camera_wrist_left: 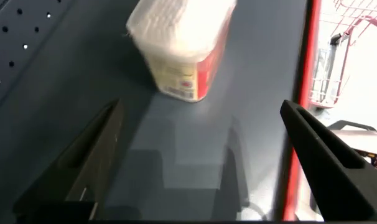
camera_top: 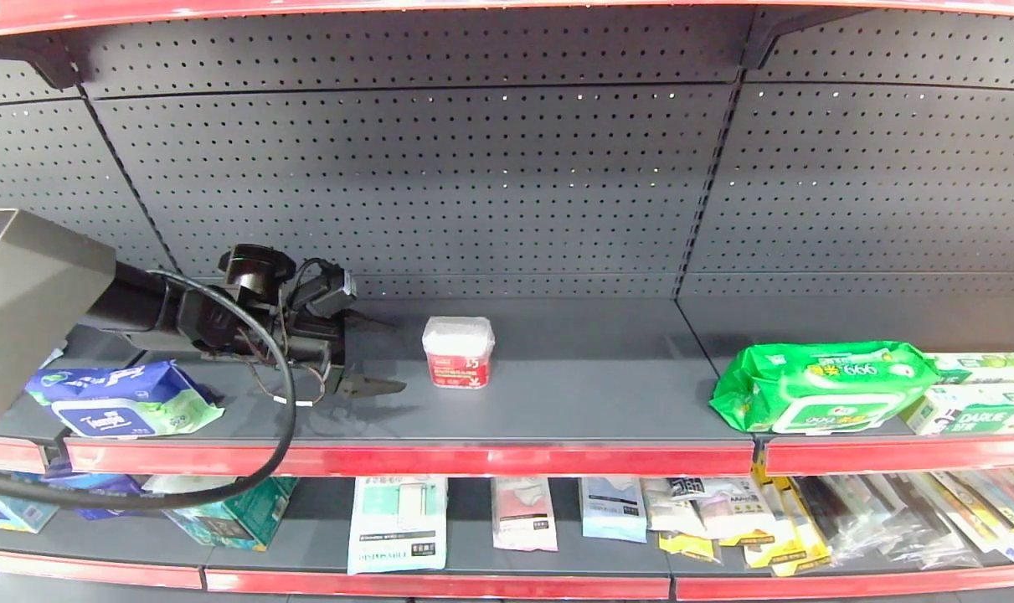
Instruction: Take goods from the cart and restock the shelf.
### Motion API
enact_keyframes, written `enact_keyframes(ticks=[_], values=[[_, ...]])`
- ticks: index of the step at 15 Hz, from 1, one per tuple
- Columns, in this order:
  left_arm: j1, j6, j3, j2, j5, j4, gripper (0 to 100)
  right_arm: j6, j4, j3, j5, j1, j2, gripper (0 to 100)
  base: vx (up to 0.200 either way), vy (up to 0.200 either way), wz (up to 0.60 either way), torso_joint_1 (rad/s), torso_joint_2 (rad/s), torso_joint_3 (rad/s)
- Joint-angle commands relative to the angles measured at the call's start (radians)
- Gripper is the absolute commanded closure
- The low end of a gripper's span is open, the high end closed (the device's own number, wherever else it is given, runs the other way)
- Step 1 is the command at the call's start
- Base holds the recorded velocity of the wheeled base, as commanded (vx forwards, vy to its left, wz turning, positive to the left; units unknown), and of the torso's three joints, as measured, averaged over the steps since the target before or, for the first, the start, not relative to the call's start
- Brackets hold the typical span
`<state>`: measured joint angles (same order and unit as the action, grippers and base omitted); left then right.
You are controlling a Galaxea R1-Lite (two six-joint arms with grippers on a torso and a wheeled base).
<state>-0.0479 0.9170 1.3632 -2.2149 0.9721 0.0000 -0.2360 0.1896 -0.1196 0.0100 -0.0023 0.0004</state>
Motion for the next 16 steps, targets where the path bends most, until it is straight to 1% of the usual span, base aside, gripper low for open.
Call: enact_keyframes(ticks=[1,4,6,8,9,10,12,14,15,16], values=[[0.000,-0.001,0.024,-0.049,0.002,-0.031,0,0.000,-0.001,0.000,-0.001,0.001,0.000,100,0.000,0.000,0.00,0.000,0.00,0.000],[-0.017,-0.015,0.031,-0.101,0.016,-0.129,0,0.000,0.001,0.000,-0.008,0.001,0.000,100,0.000,0.000,0.00,0.000,0.00,0.000],[-0.024,-0.024,0.031,-0.106,0.020,-0.135,0,-0.002,0.001,0.000,-0.008,0.001,0.000,100,0.000,0.000,0.00,0.000,0.00,0.000],[-0.030,-0.061,0.051,-0.112,0.025,-0.144,0,-0.002,0.001,0.000,-0.008,0.001,0.000,100,0.000,0.000,0.00,0.000,0.00,0.000],[-0.033,-0.069,0.070,-0.124,0.025,-0.153,0,-0.002,0.001,0.000,-0.008,0.001,0.000,100,0.000,0.000,0.00,0.000,0.00,0.000],[-0.036,-0.084,0.102,-0.141,0.025,-0.169,0,-0.002,0.001,0.000,-0.008,-0.001,0.000,100,0.000,0.000,0.00,0.000,0.00,0.000],[-0.047,-0.121,0.117,-0.147,0.025,-0.193,0,-0.002,0.001,0.000,-0.008,-0.001,0.000,100,0.000,0.000,0.00,0.000,0.00,0.000],[-0.067,-0.176,0.126,-0.167,0.023,-0.264,0,-0.002,0.001,0.000,-0.008,-0.001,0.000,100,0.000,0.000,0.00,0.000,0.00,0.000],[-0.079,-0.214,0.132,-0.184,0.023,-0.318,0,-0.002,0.001,0.000,-0.008,0.001,0.000,100,0.000,0.000,0.00,0.000,0.00,0.000],[-0.089,-0.242,0.132,-0.190,0.023,-0.353,0,-0.002,0.001,-0.002,-0.008,0.001,0.000,100,0.000,0.000,0.00,0.000,0.00,0.000]])
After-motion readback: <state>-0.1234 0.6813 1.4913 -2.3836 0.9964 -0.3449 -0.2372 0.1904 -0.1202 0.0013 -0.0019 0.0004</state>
